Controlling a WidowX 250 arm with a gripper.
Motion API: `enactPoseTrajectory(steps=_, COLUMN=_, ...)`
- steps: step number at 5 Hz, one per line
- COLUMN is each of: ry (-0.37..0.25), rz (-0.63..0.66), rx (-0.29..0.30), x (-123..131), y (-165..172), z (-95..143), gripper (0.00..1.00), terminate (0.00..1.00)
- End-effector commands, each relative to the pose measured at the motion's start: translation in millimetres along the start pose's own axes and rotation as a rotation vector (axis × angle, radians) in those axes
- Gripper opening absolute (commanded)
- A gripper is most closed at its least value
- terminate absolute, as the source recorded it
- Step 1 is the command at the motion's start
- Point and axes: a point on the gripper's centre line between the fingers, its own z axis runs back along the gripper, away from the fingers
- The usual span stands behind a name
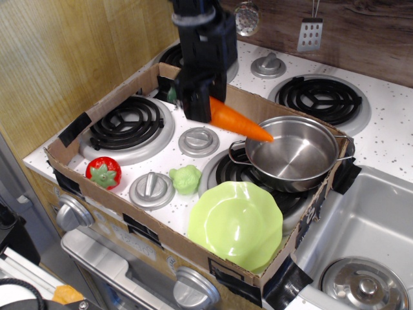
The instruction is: Take carrot off plate
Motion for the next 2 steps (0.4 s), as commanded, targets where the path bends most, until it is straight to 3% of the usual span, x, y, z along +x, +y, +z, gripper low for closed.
enactPoseTrajectory(steps=1, ry=0.114, rz=-0.179, rx=0.253, x=-50.2, y=54.1, z=10.7, gripper=0.00, terminate=0.00)
enactPoseTrajectory(steps=2, ry=0.123, rz=-0.222, rx=0.307, x=-65.1, y=70.3, z=5.7, gripper=0.00, terminate=0.00)
